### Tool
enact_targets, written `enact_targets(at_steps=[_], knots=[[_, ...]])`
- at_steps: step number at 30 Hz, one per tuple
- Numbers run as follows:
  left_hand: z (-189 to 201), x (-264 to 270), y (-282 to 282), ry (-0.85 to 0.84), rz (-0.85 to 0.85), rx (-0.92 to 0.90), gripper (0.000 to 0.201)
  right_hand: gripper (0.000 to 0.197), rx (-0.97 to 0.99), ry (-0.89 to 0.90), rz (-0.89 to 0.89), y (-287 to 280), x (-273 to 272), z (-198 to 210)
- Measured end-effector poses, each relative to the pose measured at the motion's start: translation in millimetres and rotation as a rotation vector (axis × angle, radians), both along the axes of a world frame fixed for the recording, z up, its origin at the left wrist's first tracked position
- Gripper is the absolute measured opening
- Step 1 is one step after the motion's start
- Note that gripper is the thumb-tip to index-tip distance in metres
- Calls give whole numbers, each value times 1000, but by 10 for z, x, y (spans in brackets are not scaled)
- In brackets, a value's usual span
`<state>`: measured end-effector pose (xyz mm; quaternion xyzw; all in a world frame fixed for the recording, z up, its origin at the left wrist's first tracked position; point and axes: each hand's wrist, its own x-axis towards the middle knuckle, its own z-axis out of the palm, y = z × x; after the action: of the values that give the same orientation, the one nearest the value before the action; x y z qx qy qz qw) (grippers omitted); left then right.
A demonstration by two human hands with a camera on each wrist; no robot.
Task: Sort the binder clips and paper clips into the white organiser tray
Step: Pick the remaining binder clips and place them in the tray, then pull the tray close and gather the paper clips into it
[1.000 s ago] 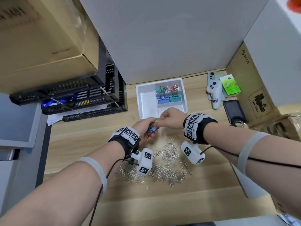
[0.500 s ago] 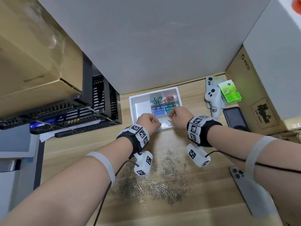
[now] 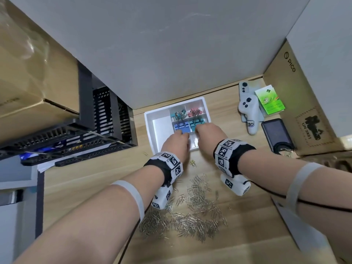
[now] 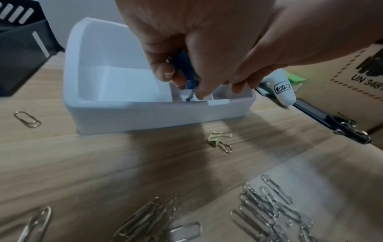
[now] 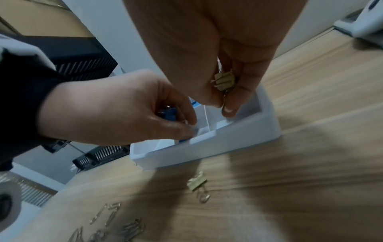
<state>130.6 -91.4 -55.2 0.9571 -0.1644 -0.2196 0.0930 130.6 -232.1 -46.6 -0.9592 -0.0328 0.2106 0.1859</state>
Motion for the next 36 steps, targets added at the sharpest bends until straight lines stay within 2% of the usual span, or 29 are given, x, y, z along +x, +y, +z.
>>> enact_targets(at_steps=[3,9,12,16,20,24,27,31,36], knots=[[-7,-11,11,-18,-3,-16,18,13,-40,-13,28,-2,-16,26],[-15,-39,69,-35,-12,-90,21,19,9,-66,66,34,-113,62],[-11,-63,106,-31,-22,-122,20,7,26,-10,179,112,-250,51],[3,-92,171,-27,-20,-133,20,22,-96,56,249,210,-434,-101],[34,-147,306,-96,-46,-128,17,7,-141,134,231,285,-476,-184],[87,-203,495,-140,4,-81,16,11,-95,173,183,244,-445,-154],[111,-240,641,-140,53,-58,14,14,13,127,114,112,-373,-105],[148,-291,806,-144,124,-47,12,15,116,-29,7,-63,-236,-32],[156,-354,961,-135,201,-15,8,28,93,-77,-34,-131,-166,-52]])
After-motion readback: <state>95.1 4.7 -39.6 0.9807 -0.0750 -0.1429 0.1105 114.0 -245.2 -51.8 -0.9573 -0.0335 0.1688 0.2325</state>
